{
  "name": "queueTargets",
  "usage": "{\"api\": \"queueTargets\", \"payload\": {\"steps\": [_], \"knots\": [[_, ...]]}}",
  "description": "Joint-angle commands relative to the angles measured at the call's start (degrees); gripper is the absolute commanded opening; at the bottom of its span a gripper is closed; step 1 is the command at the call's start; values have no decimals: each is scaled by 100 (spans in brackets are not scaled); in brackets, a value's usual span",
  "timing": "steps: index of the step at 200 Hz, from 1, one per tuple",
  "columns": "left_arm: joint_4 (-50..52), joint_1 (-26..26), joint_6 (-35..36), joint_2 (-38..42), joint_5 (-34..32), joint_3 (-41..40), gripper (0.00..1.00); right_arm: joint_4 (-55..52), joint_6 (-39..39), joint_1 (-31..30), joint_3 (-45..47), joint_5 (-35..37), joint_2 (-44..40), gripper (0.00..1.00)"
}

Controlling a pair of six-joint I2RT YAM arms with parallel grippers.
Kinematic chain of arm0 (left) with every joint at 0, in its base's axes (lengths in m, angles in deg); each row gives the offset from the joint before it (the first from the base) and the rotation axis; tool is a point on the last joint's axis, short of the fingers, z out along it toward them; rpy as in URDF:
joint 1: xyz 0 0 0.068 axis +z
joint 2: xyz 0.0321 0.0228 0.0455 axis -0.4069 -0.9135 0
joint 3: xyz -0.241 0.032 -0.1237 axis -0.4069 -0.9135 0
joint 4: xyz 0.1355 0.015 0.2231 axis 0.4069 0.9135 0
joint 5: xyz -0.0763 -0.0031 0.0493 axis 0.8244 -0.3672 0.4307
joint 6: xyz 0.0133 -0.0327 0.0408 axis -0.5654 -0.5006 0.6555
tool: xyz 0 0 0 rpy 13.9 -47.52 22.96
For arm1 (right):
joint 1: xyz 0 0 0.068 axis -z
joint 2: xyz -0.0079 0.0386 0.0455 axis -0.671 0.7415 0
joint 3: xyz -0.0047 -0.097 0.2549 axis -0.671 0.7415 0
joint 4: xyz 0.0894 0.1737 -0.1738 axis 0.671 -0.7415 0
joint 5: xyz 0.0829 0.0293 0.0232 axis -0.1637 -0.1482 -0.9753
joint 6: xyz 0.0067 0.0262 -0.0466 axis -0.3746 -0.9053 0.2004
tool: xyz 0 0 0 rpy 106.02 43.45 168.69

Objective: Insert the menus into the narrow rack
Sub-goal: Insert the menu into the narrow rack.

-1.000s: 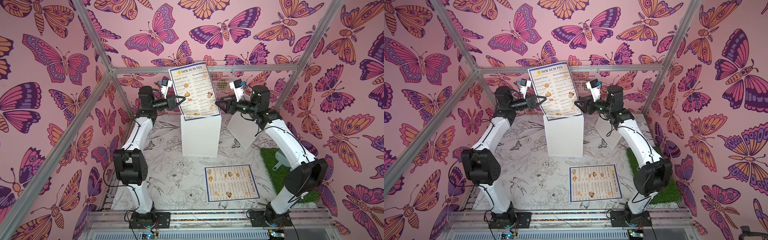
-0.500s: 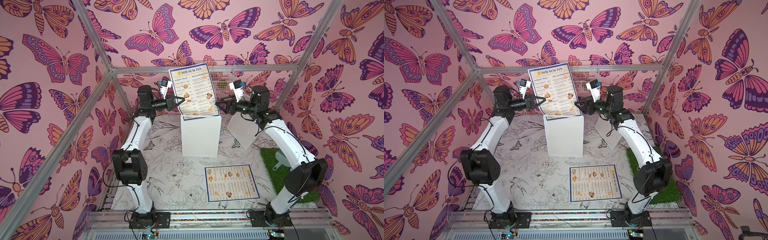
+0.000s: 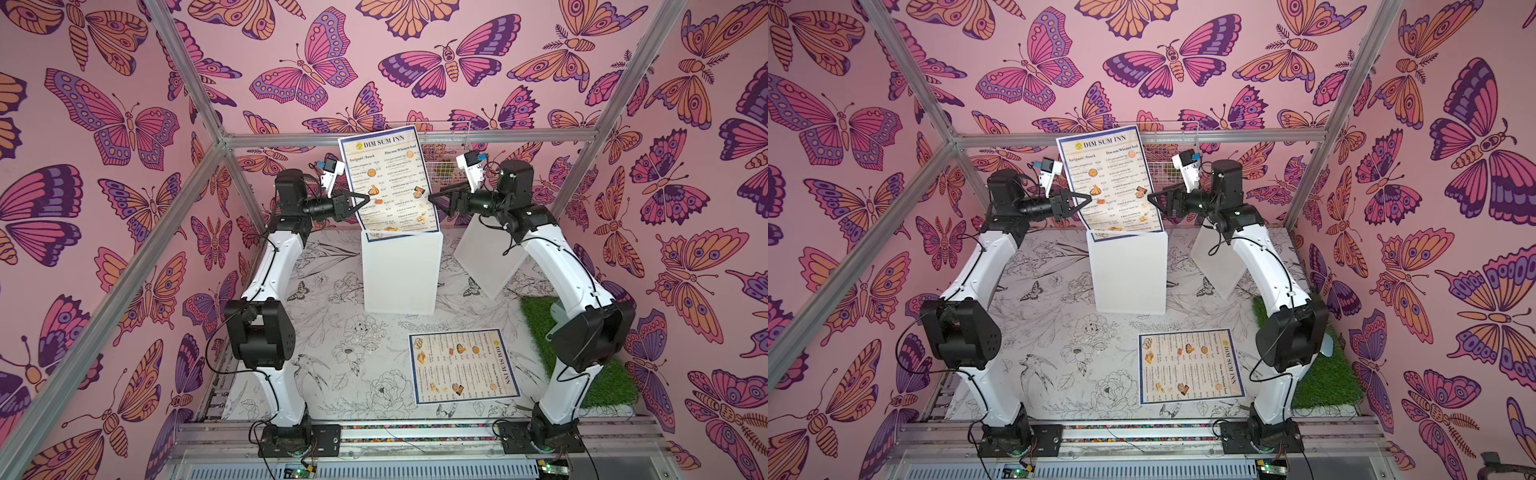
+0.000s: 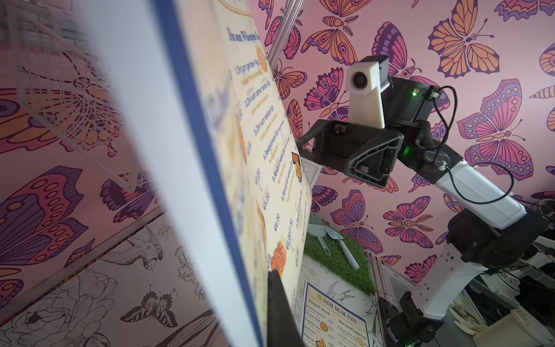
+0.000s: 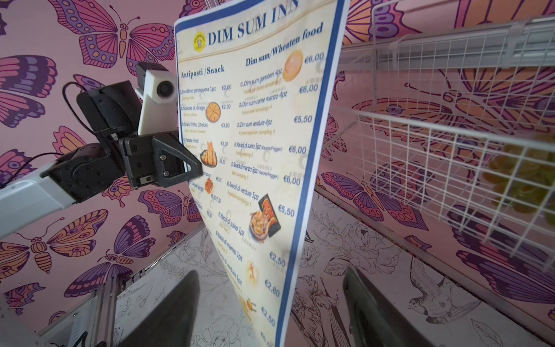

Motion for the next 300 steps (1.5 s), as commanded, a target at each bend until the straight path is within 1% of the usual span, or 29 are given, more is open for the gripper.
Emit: {"api": "queueTargets", "payload": {"steps": [1,35,63,92,122,132,164,186,211,240,259,274,284,300], "knots": [[72,-37,139,-110,68,140,1,24,-464,21,-372,-358,208,78],[72,-57,147,-116,77,163,1,-541,-574,23,-1144,-410,698,78],[66,-60,156,-115,85,155,1,-747,-774,25,-1639,-524,1040,77],[64,-80,153,-108,104,168,1,-619,-1079,36,-1921,-764,1282,78],[65,-89,166,-100,113,155,1,-352,-1334,60,-2002,-881,1391,78],[63,-84,165,-102,113,154,1,-240,-1459,85,-2020,-956,1432,76],[64,-92,165,-100,96,166,1,354,-1953,130,-2027,-1360,1526,65],[68,-101,141,-115,95,182,1,615,-2155,140,-2052,-1432,1561,58],[65,-116,147,-116,77,211,1,626,-2184,149,-2134,-1448,1620,50],[66,-122,133,-125,77,225,2,676,-2209,149,-2146,-1463,1632,37],[66,-128,131,-137,69,247,6,734,-2200,153,-2149,-1448,1624,26],[67,-128,131,-127,40,242,12,804,-2221,149,-2136,-1440,1623,20],[65,-128,131,-124,13,250,16,856,-2218,149,-2116,-1439,1614,17],[70,-128,114,-134,-19,267,21,977,-2210,149,-2010,-1440,1567,13]]}}
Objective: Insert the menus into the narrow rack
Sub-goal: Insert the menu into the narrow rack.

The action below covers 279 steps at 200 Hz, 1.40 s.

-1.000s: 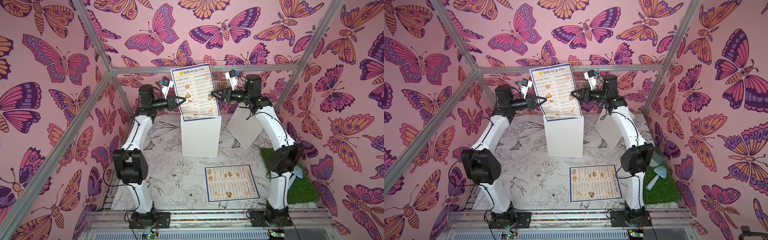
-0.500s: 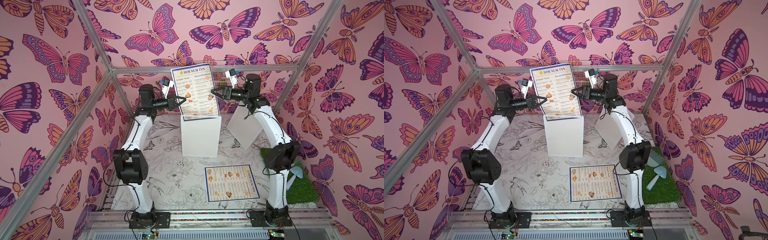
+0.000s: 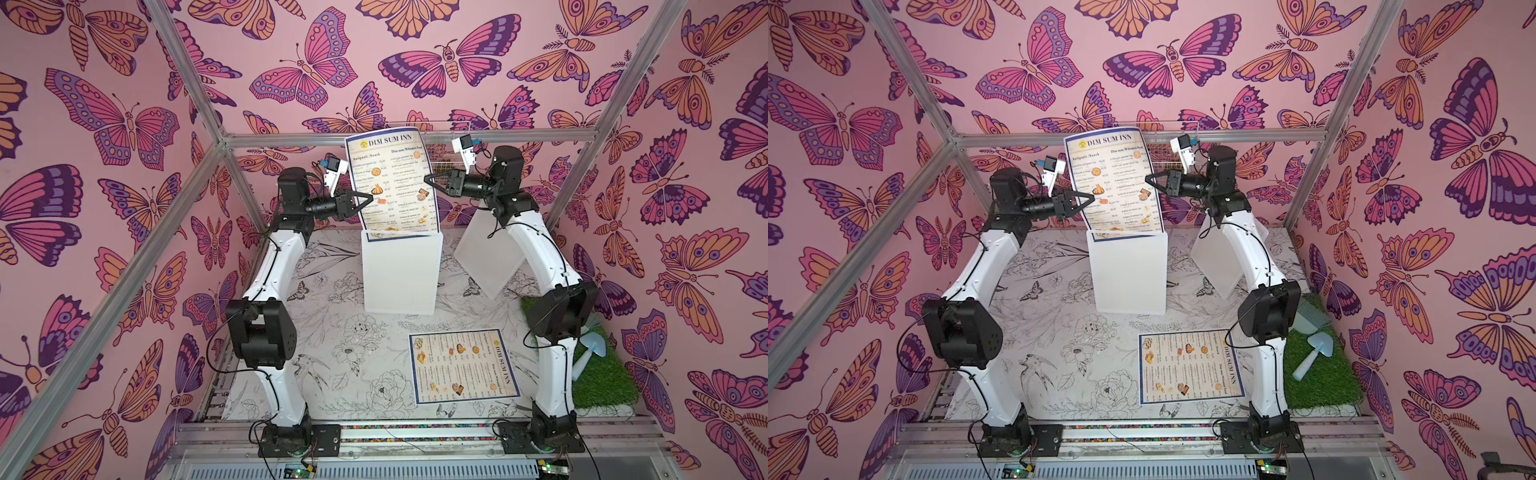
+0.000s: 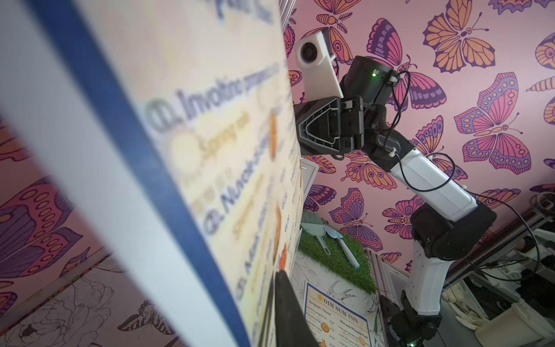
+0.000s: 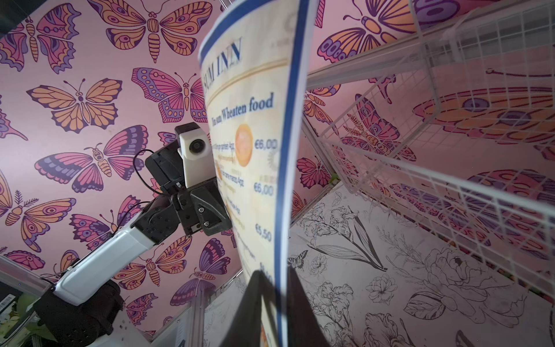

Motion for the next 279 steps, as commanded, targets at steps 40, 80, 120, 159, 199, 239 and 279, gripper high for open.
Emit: {"api": "queueTargets", "payload": {"steps": [40,80,120,159,199,239,279], "knots": [[-34,-32,-64,-139,-167,221,32,549,260,24,504,126,-281,11],[-205,-28,-217,-171,-390,225,35,871,493,24,1119,332,-588,8],[-230,-27,-253,-197,-543,231,43,1261,593,24,1646,460,-905,11],[-332,-29,-390,-245,-601,280,49,1377,786,28,1914,685,-1127,13],[-376,-33,-455,-307,-582,345,49,1743,715,24,2218,635,-1287,16],[-390,-63,-464,-317,-531,344,49,1804,682,24,2318,434,-1359,21],[-478,-79,-525,-298,-534,354,49,1725,694,24,2316,363,-1406,28]]}}
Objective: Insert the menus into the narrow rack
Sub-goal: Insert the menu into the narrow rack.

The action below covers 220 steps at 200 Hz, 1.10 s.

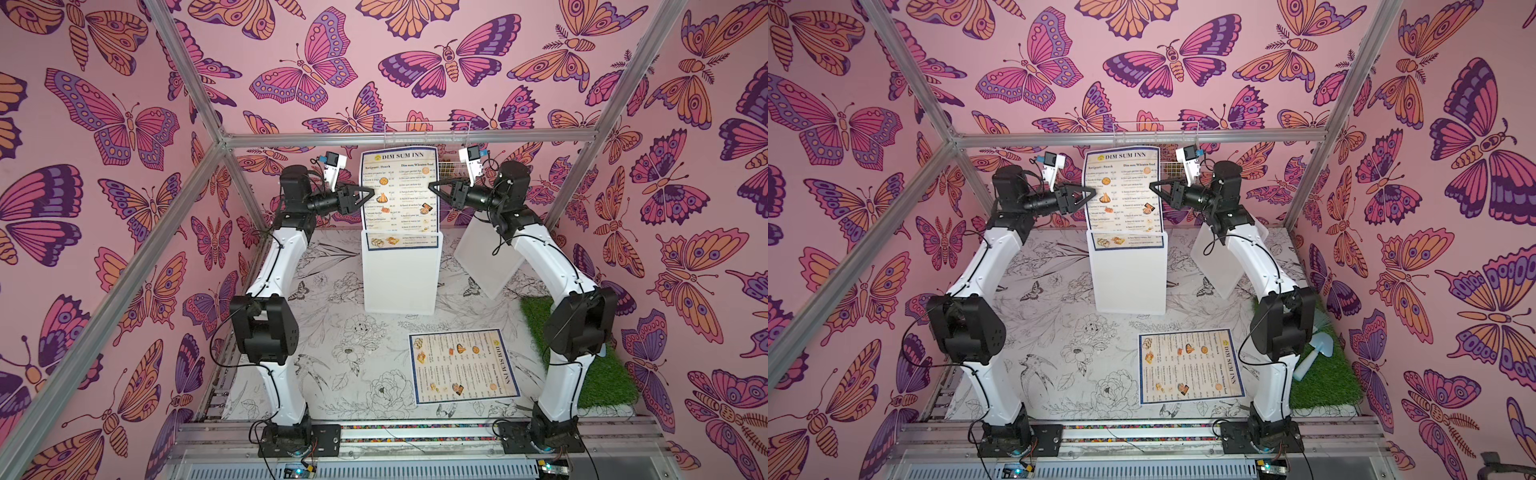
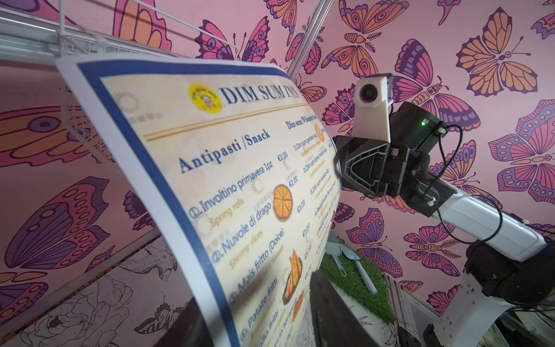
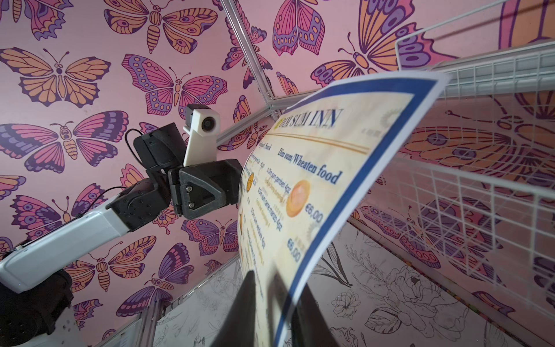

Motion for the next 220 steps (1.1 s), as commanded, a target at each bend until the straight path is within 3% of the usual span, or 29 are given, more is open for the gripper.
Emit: {"api": "queueTargets", "payload": {"steps": [1,105,144,220], "knots": [[-242,-50,-86,-64,59,104,49,115,27,20,-20,-176,-252,29],[-288,-112,-174,-91,13,304,47,-86,144,1,-47,-186,-325,24],[-345,-100,-123,38,-117,64,47,-103,280,-33,234,-163,-411,10],[-670,-39,-307,145,-6,-236,48,-52,376,-73,601,-217,-493,12]]}}
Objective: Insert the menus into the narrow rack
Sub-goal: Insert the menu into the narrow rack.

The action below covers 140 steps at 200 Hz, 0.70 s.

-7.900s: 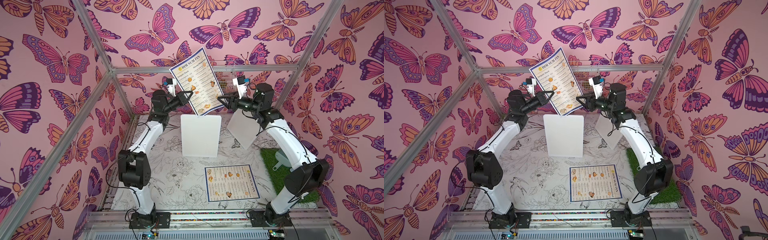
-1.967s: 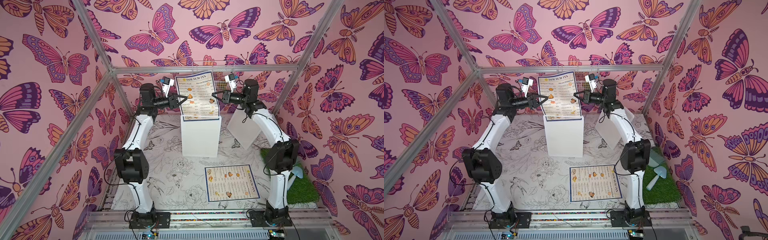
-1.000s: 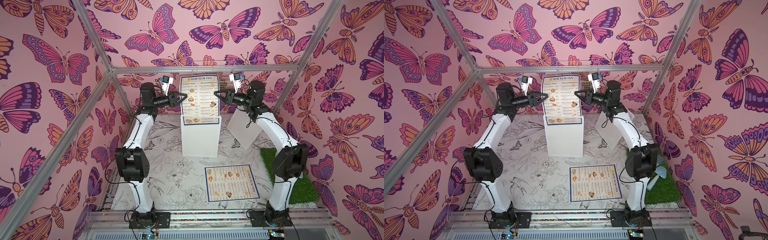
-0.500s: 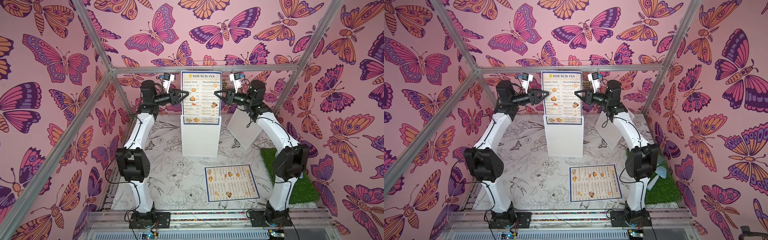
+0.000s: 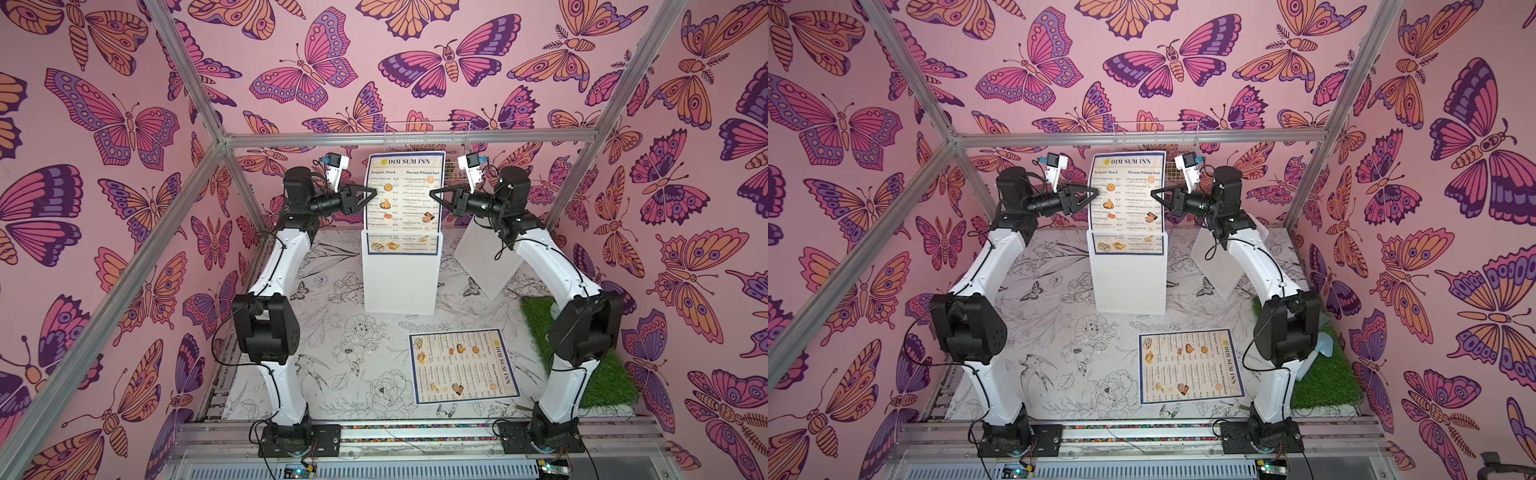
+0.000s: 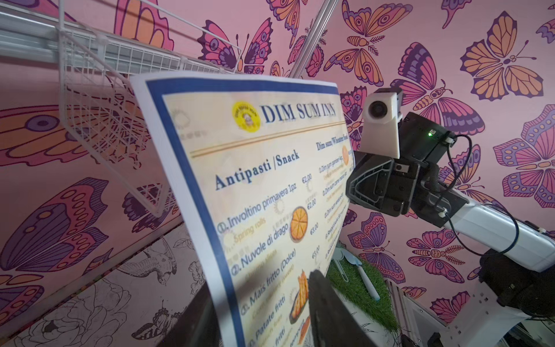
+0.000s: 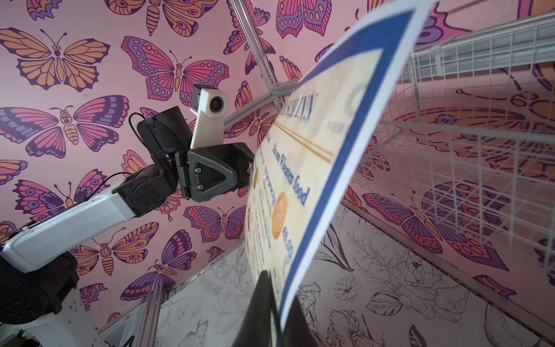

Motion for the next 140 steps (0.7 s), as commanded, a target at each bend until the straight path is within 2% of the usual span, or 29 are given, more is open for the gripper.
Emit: {"api": "queueTargets", "payload": {"steps": [1,27,46,74,102,140], "knots": [[-385,33,-139,170,143,-101,48,40,96,-59,39,-117,-192,12],[-542,36,-230,213,181,-217,48,68,92,-79,96,-137,-211,17],[-588,31,-267,206,224,-229,48,61,74,-80,-11,-124,-199,28],[-671,33,-353,200,221,-150,48,-68,56,-79,-436,-84,-45,34],[-695,34,-427,170,223,-2,48,-139,-5,-79,-760,-67,107,35],[-753,30,-419,238,226,-188,47,-191,26,-105,-651,-98,97,20]]}}
